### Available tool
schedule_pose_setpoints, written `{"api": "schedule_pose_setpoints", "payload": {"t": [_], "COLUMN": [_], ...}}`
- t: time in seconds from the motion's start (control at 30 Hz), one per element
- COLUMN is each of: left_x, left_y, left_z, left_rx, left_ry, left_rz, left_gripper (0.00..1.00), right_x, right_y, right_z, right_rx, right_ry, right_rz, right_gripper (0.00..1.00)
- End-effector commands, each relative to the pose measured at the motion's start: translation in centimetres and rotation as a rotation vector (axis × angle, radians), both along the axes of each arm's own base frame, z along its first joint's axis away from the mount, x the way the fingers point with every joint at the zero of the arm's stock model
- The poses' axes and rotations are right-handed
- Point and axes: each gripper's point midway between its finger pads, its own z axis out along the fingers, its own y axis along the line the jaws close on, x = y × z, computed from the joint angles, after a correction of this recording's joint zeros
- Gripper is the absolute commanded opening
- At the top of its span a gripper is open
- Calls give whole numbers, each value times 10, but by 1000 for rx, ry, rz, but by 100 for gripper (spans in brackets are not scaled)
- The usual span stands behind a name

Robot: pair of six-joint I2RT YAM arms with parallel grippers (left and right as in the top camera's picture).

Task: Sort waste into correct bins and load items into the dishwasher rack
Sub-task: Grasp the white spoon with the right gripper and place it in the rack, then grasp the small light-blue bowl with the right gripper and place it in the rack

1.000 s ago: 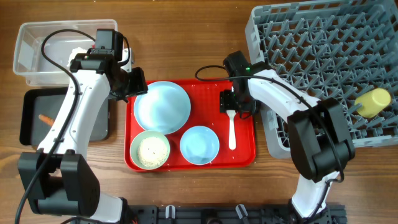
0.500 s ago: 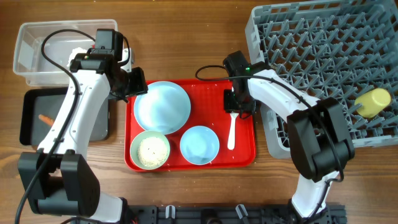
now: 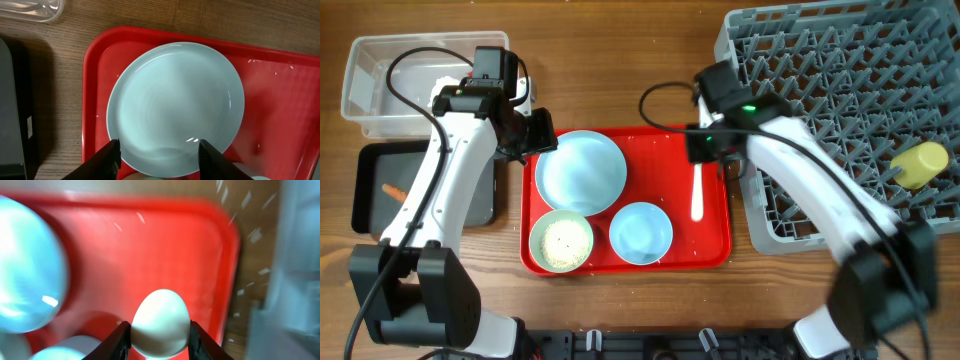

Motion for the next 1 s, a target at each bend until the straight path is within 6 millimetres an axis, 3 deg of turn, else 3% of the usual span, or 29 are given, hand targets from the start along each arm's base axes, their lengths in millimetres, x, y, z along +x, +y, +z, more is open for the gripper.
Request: {"api": "schedule_pose_setpoints", "payload": {"t": [0.0, 0.07, 0.13, 0.27, 0.33, 0.6, 0.67, 0.83, 0.9, 0.97], "left_x": [0, 0, 0, 1, 1, 0, 1, 1, 0, 0], "left_y": [3, 3, 3, 3, 3, 3, 3, 3, 3, 3], "left_z": [7, 7, 7, 7, 7, 7, 7, 7, 7, 7], "left_rx": [6, 6, 6, 6, 6, 6, 6, 6, 6, 6], "left_ry": [-22, -22, -22, -23, -23, -22, -23, -23, -22, -22], "left_rz": [-2, -2, -2, -2, -2, -2, -2, -2, -2, -2], "left_gripper": [50, 50, 50, 50, 50, 50, 50, 51, 54, 54], "right_x": [14, 18, 20, 15, 15, 12, 13, 17, 17, 16], "right_y": [-34, -67, -92, -126, -134, -119, -117, -117, -116, -100], "right_z": [76, 97, 99, 80, 67, -3, -12, 0, 16, 50], "right_rx": [-6, -59, -117, -209, -223, -131, -112, -96, -84, 12], "right_ry": [-235, -312, -322, -246, -202, 1, 28, -1, -38, -120], "right_rz": [43, 53, 71, 154, 169, 202, 181, 125, 99, 109], "right_gripper": [34, 32, 31, 29, 29, 29, 43, 61, 63, 63]}}
